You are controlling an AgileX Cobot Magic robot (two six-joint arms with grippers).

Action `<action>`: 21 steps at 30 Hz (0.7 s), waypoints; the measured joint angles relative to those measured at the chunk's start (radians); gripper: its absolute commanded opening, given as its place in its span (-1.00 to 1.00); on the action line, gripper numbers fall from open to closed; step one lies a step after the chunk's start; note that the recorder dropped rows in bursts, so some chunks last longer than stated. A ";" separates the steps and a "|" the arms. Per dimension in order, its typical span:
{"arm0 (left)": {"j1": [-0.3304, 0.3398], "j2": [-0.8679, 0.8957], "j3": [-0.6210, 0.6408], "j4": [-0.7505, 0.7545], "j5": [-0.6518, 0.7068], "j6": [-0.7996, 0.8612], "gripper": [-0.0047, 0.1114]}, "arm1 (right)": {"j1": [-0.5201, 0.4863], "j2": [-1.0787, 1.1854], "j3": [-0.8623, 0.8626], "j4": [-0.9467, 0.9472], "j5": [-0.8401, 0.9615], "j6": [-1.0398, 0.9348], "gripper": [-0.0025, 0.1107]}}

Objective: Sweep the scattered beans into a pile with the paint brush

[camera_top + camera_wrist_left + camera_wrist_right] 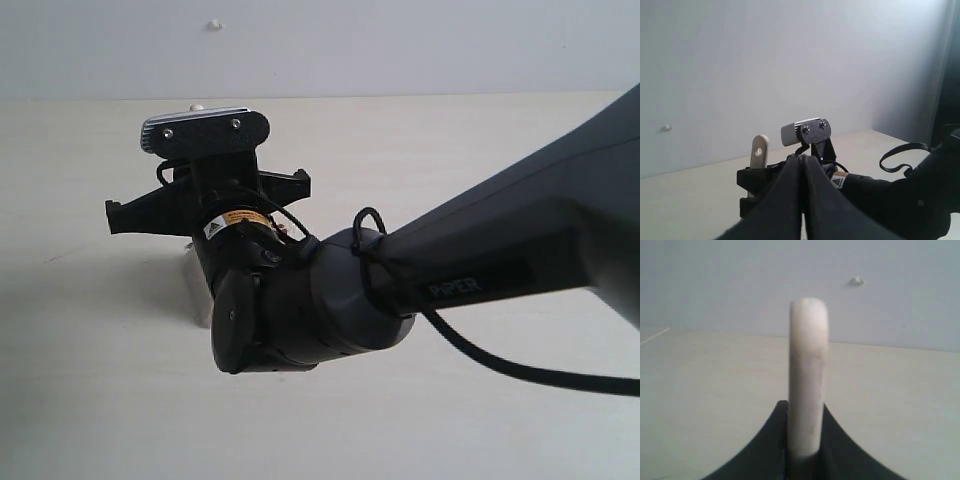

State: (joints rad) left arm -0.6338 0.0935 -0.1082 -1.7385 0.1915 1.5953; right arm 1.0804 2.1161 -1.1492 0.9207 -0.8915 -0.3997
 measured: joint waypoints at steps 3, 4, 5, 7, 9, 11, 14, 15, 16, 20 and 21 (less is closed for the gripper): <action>0.000 0.000 0.000 0.000 0.000 0.000 -0.92 | 0.000 -0.009 0.000 -0.014 0.001 -0.002 -0.96; 0.000 0.000 0.000 0.000 0.000 0.000 -0.92 | 0.000 -0.011 0.000 -0.020 0.001 0.000 -0.96; 0.000 0.000 0.000 0.000 0.000 0.000 -0.92 | 0.000 -0.014 0.000 -0.028 0.001 0.009 -0.96; 0.000 0.000 0.000 0.000 0.000 0.000 -0.92 | 0.000 -0.014 0.000 -0.043 0.001 0.037 -0.96; 0.000 0.000 0.000 0.000 0.000 0.000 -0.92 | 0.000 -0.014 0.000 -0.065 -0.003 0.060 -0.96; 0.000 0.000 0.000 0.000 0.000 0.000 -0.92 | 0.000 -0.014 0.000 -0.084 -0.007 0.080 -0.96; 0.000 0.000 0.000 0.000 0.000 0.000 -0.92 | 0.000 -0.014 0.000 -0.113 -0.011 0.088 -0.96; 0.000 0.000 0.000 0.000 0.000 0.000 -0.92 | 0.000 -0.014 0.000 -0.120 -0.014 0.089 -0.96; 0.000 0.000 0.000 0.000 0.000 0.000 -0.92 | 0.000 -0.014 0.000 -0.122 -0.016 0.091 -0.96; 0.000 0.000 0.000 0.000 0.000 0.000 -0.92 | 0.000 -0.014 0.000 -0.125 -0.049 0.094 -0.96; 0.000 0.000 0.000 0.000 0.000 0.000 -0.92 | 0.000 -0.014 0.000 -0.125 -0.055 0.097 -0.96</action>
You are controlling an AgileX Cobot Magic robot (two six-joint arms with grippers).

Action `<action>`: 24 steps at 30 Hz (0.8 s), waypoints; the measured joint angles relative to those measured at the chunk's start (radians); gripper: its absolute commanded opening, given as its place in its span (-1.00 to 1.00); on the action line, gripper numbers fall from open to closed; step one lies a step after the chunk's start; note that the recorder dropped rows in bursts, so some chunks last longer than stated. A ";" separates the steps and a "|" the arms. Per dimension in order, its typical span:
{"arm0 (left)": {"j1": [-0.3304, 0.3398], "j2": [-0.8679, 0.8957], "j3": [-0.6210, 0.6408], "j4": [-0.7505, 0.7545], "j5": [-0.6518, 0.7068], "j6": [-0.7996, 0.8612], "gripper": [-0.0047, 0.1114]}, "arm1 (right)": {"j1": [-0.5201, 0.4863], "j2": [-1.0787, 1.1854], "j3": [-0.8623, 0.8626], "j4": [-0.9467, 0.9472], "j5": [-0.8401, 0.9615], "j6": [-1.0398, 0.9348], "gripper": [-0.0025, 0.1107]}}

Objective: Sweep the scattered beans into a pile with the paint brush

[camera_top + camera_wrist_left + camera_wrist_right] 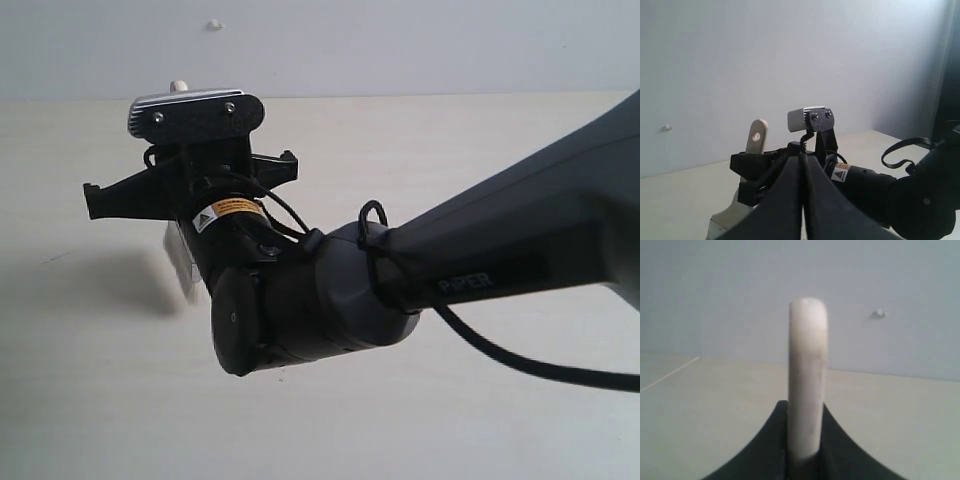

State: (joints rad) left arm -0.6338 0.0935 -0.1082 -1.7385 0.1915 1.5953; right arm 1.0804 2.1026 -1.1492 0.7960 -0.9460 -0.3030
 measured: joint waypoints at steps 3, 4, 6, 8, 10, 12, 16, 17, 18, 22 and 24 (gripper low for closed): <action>0.000 0.000 0.000 0.000 0.000 0.000 -0.92 | -0.008 0.000 0.002 0.000 -0.017 0.028 -0.96; 0.000 0.000 0.000 0.000 0.000 0.000 -0.92 | -0.012 0.000 0.002 0.000 -0.021 0.040 -0.96; 0.000 0.000 0.000 0.000 0.000 0.000 -0.92 | -0.025 0.000 0.002 0.000 -0.026 0.075 -0.96; 0.000 0.000 0.000 0.000 0.000 0.000 -0.92 | -0.039 0.002 0.002 0.000 -0.027 0.119 -0.96; 0.000 0.000 0.000 0.000 0.000 0.000 -0.92 | -0.049 0.009 0.002 -0.003 -0.030 0.150 -0.96; 0.000 0.000 0.000 0.000 0.000 0.000 -0.92 | -0.054 0.018 0.002 -0.009 -0.030 0.177 -0.96; 0.000 0.000 0.000 0.000 0.000 0.000 -0.92 | -0.056 0.037 -0.032 -0.050 -0.014 0.192 -0.96; 0.000 0.000 0.000 0.000 0.000 0.000 -0.92 | -0.056 0.047 -0.053 -0.061 -0.005 0.194 -0.96; 0.000 0.000 0.000 0.000 0.000 0.000 -0.92 | -0.056 0.054 -0.068 -0.068 0.003 0.194 -0.96; 0.000 0.000 0.000 0.000 0.000 0.000 -0.92 | -0.056 0.088 -0.134 -0.074 0.029 0.194 -0.96; 0.000 0.000 0.000 0.000 0.000 0.000 -0.92 | -0.056 0.102 -0.156 -0.058 0.037 0.173 -0.96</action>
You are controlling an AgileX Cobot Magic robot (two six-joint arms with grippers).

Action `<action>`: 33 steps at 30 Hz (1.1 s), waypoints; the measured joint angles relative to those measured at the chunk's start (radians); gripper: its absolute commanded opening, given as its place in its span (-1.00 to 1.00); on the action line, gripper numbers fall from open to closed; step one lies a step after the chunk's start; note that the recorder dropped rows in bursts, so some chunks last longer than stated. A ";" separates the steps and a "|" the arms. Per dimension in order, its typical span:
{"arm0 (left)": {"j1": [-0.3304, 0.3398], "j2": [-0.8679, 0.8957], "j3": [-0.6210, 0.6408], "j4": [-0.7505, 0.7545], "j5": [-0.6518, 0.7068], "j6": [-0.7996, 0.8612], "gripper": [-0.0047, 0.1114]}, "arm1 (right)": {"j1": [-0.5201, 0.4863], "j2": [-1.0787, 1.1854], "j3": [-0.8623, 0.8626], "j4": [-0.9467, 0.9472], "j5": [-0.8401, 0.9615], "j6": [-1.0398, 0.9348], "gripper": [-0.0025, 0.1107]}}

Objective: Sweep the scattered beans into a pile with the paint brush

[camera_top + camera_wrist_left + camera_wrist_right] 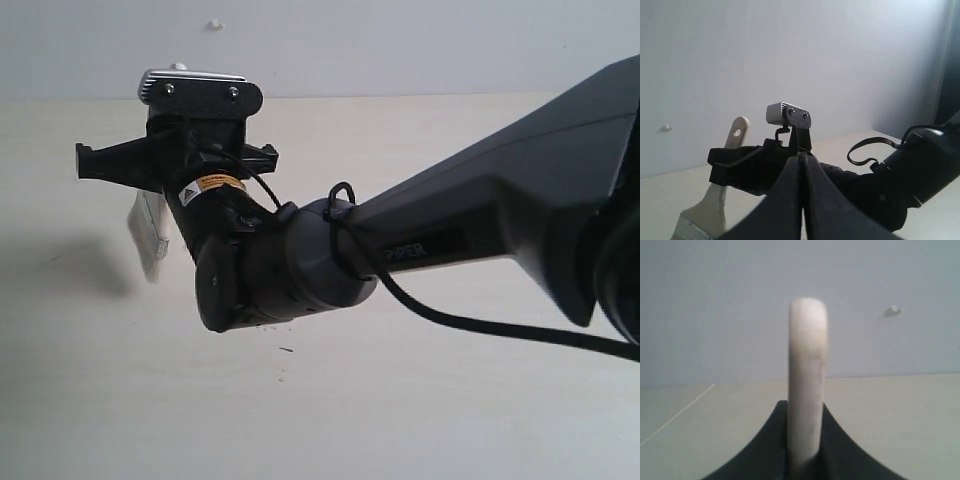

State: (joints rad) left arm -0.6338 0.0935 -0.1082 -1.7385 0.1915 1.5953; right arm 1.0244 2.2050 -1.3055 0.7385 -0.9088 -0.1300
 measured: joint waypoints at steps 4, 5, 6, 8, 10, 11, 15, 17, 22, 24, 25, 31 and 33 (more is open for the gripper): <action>0.000 0.000 0.000 0.000 0.000 0.000 -0.92 | -0.006 0.020 -0.029 0.102 0.010 -0.091 -0.96; 0.000 0.000 0.000 0.000 0.000 0.000 -0.92 | -0.015 0.023 -0.031 0.118 0.018 -0.100 -0.96; 0.000 0.000 0.000 0.000 0.000 0.000 -0.92 | -0.022 0.028 -0.033 0.127 0.033 -0.103 -0.96; 0.000 0.000 0.000 0.000 0.000 0.000 -0.92 | -0.037 0.037 -0.033 0.140 0.055 -0.097 -0.96; 0.000 0.000 0.000 0.000 0.000 0.000 -0.92 | -0.047 0.046 -0.033 0.152 0.059 -0.092 -0.96; 0.000 0.000 0.000 0.000 0.000 0.000 -0.92 | -0.049 0.050 -0.033 0.157 0.059 -0.092 -0.96; 0.000 0.000 0.000 0.000 0.000 0.000 -0.92 | -0.051 0.050 -0.034 0.185 0.060 -0.111 -0.96; 0.000 0.000 0.000 0.000 0.000 0.000 -0.92 | -0.051 0.050 -0.035 0.202 0.061 -0.125 -0.96; 0.000 0.000 0.000 0.000 0.000 0.000 -0.92 | -0.051 0.050 -0.036 0.269 0.059 -0.184 -0.96; 0.000 0.000 0.000 0.000 0.000 0.000 -0.92 | -0.051 0.050 -0.036 0.303 0.049 -0.211 -0.96; 0.000 0.000 0.000 0.000 0.000 0.000 -0.92 | -0.051 0.050 -0.036 0.317 0.042 -0.226 -0.96; 0.000 0.000 0.000 0.000 0.000 0.000 -0.92 | -0.051 0.048 -0.036 0.368 0.026 -0.277 -0.96; 0.000 0.000 0.000 0.000 0.000 0.000 -0.92 | -0.051 0.048 -0.042 0.383 0.025 -0.281 -0.96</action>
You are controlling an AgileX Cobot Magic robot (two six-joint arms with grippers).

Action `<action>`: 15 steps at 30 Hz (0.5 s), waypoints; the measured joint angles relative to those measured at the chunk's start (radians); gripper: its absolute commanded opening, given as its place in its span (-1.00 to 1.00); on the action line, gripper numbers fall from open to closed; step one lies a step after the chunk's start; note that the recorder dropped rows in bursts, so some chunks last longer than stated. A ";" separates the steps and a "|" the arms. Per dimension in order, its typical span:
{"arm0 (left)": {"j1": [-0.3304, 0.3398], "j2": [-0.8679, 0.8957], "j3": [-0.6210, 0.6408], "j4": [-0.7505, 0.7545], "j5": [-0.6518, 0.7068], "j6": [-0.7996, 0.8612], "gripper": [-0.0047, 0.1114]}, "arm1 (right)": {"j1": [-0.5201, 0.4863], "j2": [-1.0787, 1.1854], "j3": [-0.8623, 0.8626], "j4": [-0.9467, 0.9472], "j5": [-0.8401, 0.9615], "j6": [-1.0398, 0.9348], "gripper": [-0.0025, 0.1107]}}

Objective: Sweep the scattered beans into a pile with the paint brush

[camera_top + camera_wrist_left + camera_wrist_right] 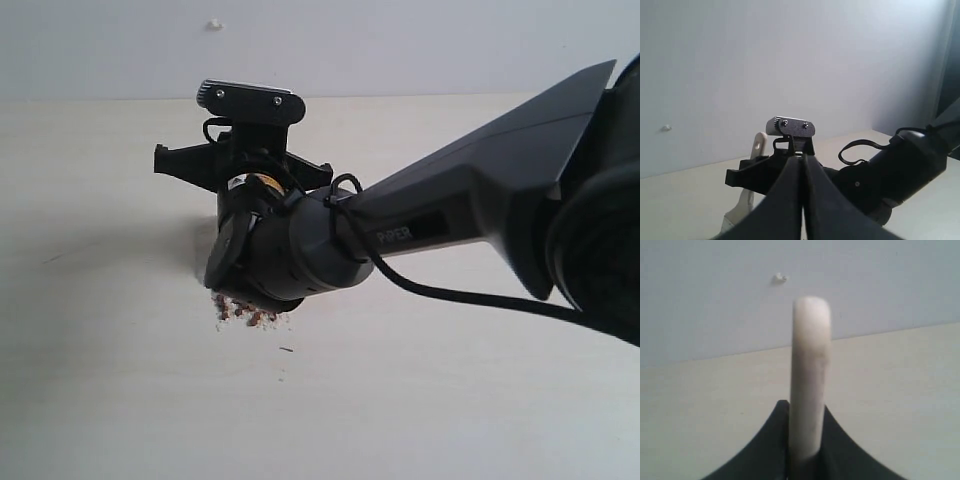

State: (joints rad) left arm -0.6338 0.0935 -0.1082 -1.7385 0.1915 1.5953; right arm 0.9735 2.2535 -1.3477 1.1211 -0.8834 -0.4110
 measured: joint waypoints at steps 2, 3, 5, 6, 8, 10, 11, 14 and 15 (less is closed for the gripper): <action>0.000 0.000 0.000 0.000 0.000 0.000 -0.92 | 0.000 0.000 0.000 0.007 -0.002 -0.003 -0.96; 0.000 0.000 0.000 0.000 0.000 0.000 -0.92 | 0.000 0.000 0.000 0.007 -0.002 -0.003 -0.96; 0.000 0.000 0.000 0.000 0.000 0.000 -0.92 | 0.000 0.000 0.000 -0.004 -0.002 -0.005 -0.96; 0.000 0.000 0.000 0.000 0.000 0.000 -0.92 | 0.000 0.000 0.000 -0.018 -0.002 -0.004 -0.96; 0.000 0.000 0.000 0.000 0.000 0.000 -0.92 | 0.002 -0.002 0.000 -0.052 -0.004 -0.004 -0.96; 0.000 0.000 0.000 0.000 0.000 0.000 -0.92 | 0.010 -0.011 0.000 -0.096 -0.017 0.002 -0.96; 0.000 0.000 0.000 0.000 0.000 0.000 -0.92 | 0.014 -0.014 0.000 -0.110 -0.019 0.009 -0.96; 0.000 0.000 0.000 0.000 0.000 0.000 -0.92 | 0.016 -0.043 0.000 -0.187 -0.025 0.032 -0.96; 0.000 0.000 0.000 0.000 0.000 0.000 -0.92 | 0.016 -0.049 0.002 -0.208 -0.025 0.037 -0.96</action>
State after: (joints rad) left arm -0.6338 0.0935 -0.1082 -1.7385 0.1915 1.5953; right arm 0.9894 2.2046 -1.3459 0.9131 -0.9088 -0.3743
